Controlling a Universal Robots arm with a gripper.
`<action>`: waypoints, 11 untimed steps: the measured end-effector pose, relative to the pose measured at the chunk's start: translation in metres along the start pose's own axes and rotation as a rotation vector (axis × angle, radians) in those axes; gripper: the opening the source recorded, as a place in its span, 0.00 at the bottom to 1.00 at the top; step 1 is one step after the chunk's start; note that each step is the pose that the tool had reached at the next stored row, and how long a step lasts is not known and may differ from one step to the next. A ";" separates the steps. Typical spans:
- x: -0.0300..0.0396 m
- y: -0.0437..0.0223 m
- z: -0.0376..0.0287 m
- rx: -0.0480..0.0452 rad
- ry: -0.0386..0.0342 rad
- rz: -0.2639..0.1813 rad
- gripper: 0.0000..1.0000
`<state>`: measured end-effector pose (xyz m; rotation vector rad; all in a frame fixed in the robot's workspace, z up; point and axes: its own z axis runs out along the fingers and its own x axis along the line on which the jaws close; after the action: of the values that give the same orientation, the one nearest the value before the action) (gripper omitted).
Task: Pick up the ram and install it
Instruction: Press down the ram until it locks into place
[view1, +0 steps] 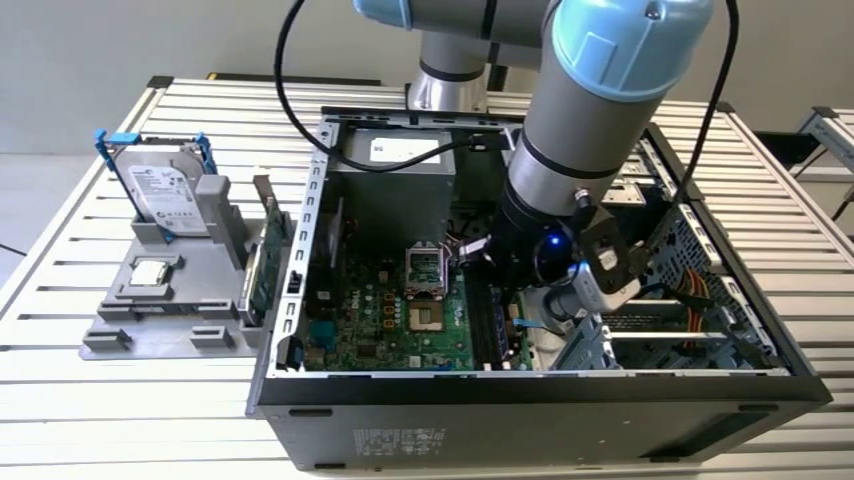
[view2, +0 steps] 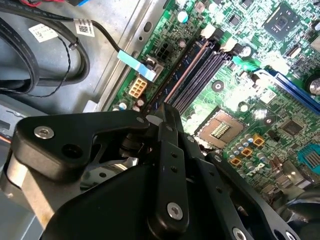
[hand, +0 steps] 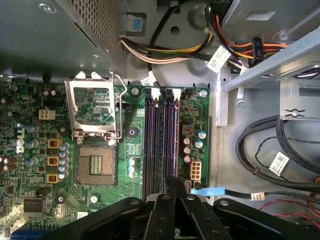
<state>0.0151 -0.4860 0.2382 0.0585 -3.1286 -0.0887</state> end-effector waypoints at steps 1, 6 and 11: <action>0.0000 0.0000 0.0000 0.0003 0.0012 -0.020 0.00; -0.0001 0.0001 0.0003 0.0011 0.0063 -0.110 0.00; -0.0001 0.0000 0.0009 0.0007 0.0113 -0.193 0.00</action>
<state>0.0152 -0.4859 0.2373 0.3594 -3.1027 -0.0885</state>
